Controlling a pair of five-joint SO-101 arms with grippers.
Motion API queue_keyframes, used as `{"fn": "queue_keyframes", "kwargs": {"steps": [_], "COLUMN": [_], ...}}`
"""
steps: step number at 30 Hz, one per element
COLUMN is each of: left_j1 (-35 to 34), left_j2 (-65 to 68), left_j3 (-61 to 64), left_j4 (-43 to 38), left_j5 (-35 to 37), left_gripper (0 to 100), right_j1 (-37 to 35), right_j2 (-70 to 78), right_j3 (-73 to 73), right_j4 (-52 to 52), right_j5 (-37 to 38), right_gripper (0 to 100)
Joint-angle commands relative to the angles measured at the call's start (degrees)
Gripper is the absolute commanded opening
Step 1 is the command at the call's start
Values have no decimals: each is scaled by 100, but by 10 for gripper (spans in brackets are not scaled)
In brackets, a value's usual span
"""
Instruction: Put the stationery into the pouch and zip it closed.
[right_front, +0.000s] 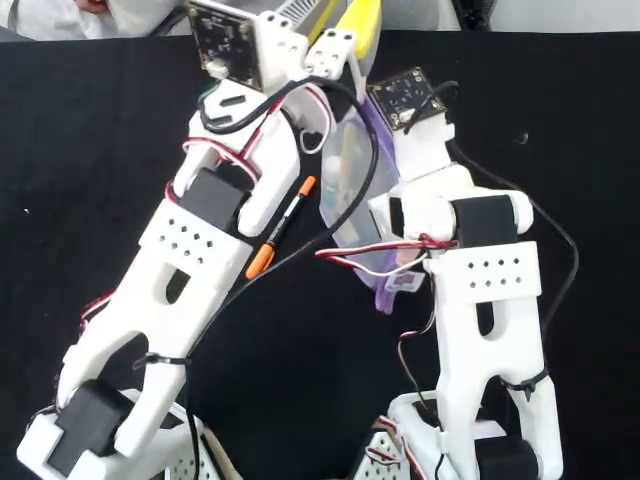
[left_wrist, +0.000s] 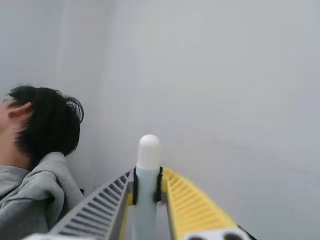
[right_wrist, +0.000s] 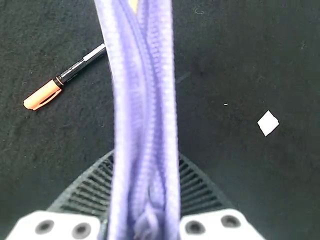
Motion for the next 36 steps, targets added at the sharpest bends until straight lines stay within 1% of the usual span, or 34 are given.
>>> {"fn": "queue_keyframes", "kwargs": {"steps": [1,4,15,17,20,22,28,33,36], "left_j1": [-57,-57,-92,-110,-66,-48,-127,-409,-708], "left_j2": [-53,-62,-70,-141,-527,-782,-1257,-1363,-1363], "left_j3": [127,286,1182,1279,1376,1376,1376,1314,1024], "left_j4": [193,334,343,431,967,1169,1222,1248,1380], "left_j5": [18,18,18,44,53,53,18,18,18], "left_gripper": [28,28,31,72,158,165,164,167,167], "right_j1": [35,35,62,62,62,62,44,53,62], "right_j2": [110,110,110,110,110,110,110,110,110], "right_j3": [207,207,207,207,207,207,207,207,207], "right_j4": [9,-9,-9,-9,-9,-9,-9,-9,-9], "right_j5": [70,70,79,79,79,79,79,79,79], "right_gripper": [11,11,11,11,11,11,11,11,11]}}
